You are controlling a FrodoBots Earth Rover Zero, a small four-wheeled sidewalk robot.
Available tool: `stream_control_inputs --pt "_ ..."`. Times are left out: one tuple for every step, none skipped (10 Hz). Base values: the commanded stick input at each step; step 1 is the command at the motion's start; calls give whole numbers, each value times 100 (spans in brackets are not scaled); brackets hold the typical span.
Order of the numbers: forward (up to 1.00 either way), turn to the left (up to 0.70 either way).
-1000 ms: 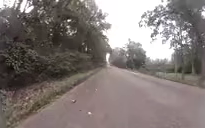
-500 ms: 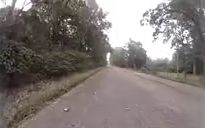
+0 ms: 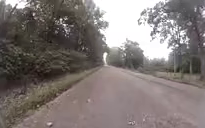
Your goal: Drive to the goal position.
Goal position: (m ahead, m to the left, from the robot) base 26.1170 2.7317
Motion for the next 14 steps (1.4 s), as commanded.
stream_control_inputs --pt "70 0" --pt "70 0" --pt "70 0" --pt "70 0" --pt "70 0" --pt "70 0" --pt "70 0" --pt "70 0" --pt "70 0" --pt "70 0" --pt "70 0" --pt "70 0" --pt "70 0" --pt "70 0"
